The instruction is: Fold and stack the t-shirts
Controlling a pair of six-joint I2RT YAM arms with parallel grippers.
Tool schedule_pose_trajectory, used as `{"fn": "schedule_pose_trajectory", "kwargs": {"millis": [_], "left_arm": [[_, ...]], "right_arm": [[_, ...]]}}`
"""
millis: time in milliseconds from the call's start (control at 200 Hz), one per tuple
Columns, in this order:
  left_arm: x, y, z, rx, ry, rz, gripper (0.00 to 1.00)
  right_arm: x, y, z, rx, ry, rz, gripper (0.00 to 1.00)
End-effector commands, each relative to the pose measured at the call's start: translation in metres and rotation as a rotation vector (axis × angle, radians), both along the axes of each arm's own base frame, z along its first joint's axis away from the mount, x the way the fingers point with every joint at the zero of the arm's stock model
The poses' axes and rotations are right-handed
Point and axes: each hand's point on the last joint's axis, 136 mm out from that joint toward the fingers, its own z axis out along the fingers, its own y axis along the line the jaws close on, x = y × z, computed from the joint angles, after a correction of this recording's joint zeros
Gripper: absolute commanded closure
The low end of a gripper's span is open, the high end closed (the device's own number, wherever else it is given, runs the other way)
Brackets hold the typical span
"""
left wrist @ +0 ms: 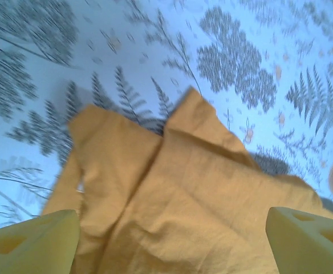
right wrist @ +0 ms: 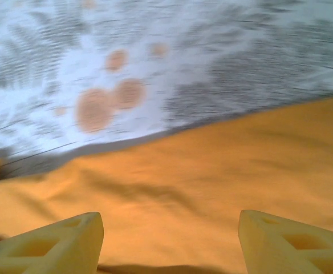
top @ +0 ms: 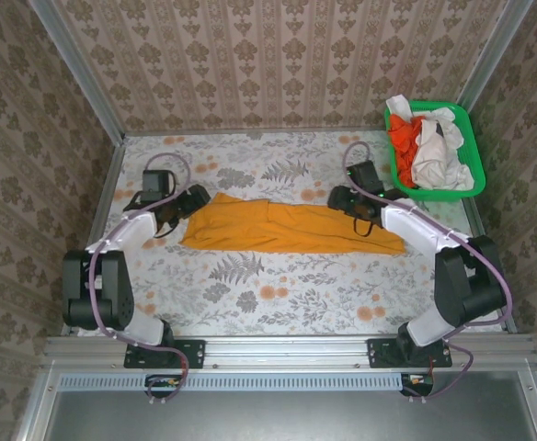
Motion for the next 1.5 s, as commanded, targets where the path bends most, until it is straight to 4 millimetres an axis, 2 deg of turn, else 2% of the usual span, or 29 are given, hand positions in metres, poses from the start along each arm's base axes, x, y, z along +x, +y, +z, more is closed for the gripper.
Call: {"fn": "schedule_pose_trajectory", "kwargs": {"millis": [0, 70, 195, 260, 350, 550, 815, 855, 945, 1055, 1220, 1345, 1495], "left_arm": [[-0.018, 0.017, -0.009, -0.007, 0.044, 0.007, 0.12], [-0.024, 0.026, -0.008, -0.019, 0.046, 0.023, 0.10], [-0.031, 0.034, -0.010, -0.027, 0.053, 0.034, 0.06], [-0.032, 0.034, -0.010, -0.031, 0.051, 0.031, 0.05], [-0.033, 0.032, -0.011, -0.042, 0.051, 0.028, 0.03], [-0.031, 0.026, -0.013, -0.052, 0.054, 0.009, 0.03], [-0.028, 0.013, -0.020, -0.063, 0.064, -0.019, 0.02], [-0.026, 0.011, -0.019, -0.066, 0.062, -0.024, 0.02], [-0.025, 0.008, -0.019, -0.069, 0.063, -0.034, 0.02], [-0.022, 0.005, -0.019, -0.074, 0.060, -0.038, 0.03], [-0.018, 0.002, -0.018, -0.077, 0.053, -0.046, 0.06], [-0.013, -0.003, -0.018, -0.082, 0.050, -0.058, 0.09], [-0.002, -0.012, -0.020, -0.076, 0.052, -0.099, 0.20]], "right_arm": [[0.007, 0.063, 0.012, 0.089, -0.037, 0.129, 0.36], [0.007, 0.101, 0.011, 0.136, -0.035, 0.193, 0.39], [0.009, 0.153, 0.000, 0.179, -0.002, 0.274, 0.43], [0.012, 0.171, -0.011, 0.183, 0.023, 0.295, 0.46], [0.018, 0.186, -0.026, 0.196, 0.053, 0.302, 0.50], [0.032, 0.203, -0.045, 0.207, 0.090, 0.321, 0.63], [0.040, 0.215, -0.065, 0.223, 0.151, 0.341, 0.67], [0.041, 0.217, -0.066, 0.228, 0.151, 0.347, 0.70], [0.044, 0.222, -0.057, 0.248, 0.132, 0.362, 0.85], [0.045, 0.227, -0.038, 0.274, 0.095, 0.387, 1.00], [0.037, 0.233, -0.007, 0.315, 0.028, 0.446, 1.00], [0.030, 0.239, 0.009, 0.348, -0.011, 0.491, 1.00], [0.027, 0.234, 0.003, 0.329, -0.008, 0.482, 1.00]]}}
